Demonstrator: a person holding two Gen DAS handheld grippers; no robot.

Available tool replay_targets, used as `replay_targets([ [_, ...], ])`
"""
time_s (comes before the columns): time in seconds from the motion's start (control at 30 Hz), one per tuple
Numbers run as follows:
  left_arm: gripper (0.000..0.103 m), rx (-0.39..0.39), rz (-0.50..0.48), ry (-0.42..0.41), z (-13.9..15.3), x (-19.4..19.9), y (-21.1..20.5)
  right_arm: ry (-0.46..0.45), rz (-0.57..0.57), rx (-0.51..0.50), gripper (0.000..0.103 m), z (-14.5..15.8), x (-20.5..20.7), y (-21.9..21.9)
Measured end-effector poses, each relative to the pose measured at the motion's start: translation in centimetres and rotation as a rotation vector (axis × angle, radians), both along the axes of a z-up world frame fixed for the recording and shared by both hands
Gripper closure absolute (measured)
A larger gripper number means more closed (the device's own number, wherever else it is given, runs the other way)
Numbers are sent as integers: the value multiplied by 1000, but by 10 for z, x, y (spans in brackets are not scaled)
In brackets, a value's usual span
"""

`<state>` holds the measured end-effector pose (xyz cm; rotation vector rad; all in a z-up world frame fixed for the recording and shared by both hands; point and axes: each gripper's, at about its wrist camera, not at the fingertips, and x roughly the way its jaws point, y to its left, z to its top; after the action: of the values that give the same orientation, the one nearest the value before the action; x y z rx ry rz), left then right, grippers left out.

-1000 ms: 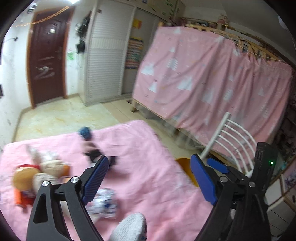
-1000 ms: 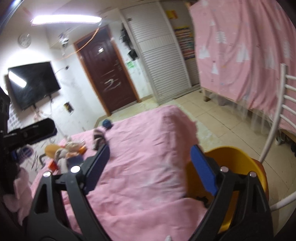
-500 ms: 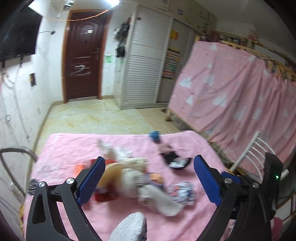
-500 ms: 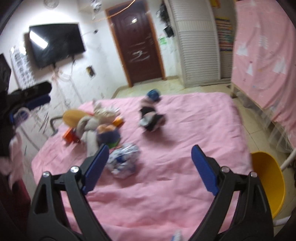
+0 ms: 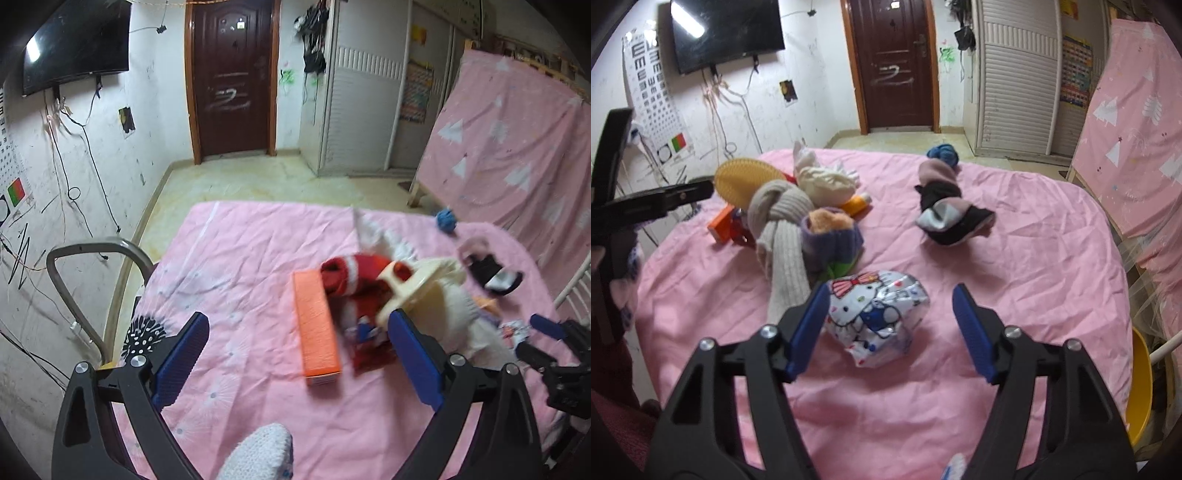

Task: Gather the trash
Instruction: 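Grasp the Hello Kitty snack bag with the right tool while the left tool grasps the orange box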

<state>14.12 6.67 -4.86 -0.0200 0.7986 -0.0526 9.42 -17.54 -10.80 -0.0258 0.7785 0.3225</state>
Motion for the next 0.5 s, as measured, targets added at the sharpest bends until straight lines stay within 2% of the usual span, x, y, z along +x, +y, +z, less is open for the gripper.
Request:
replay_targets([
  [0.2, 15, 99, 37, 54, -23, 18, -2, 17, 30, -21, 37, -2, 3, 7],
  [0.3, 16, 117, 56, 74, -29, 25, -1, 24, 43, -28, 37, -3, 4, 13],
  [0.43, 44, 115, 35, 110, -36, 32, -7, 34, 56, -40, 37, -5, 5, 18],
  [0.5, 55, 110, 23, 123, -39, 35, -9, 36, 62, -44, 42, -5, 4, 20],
])
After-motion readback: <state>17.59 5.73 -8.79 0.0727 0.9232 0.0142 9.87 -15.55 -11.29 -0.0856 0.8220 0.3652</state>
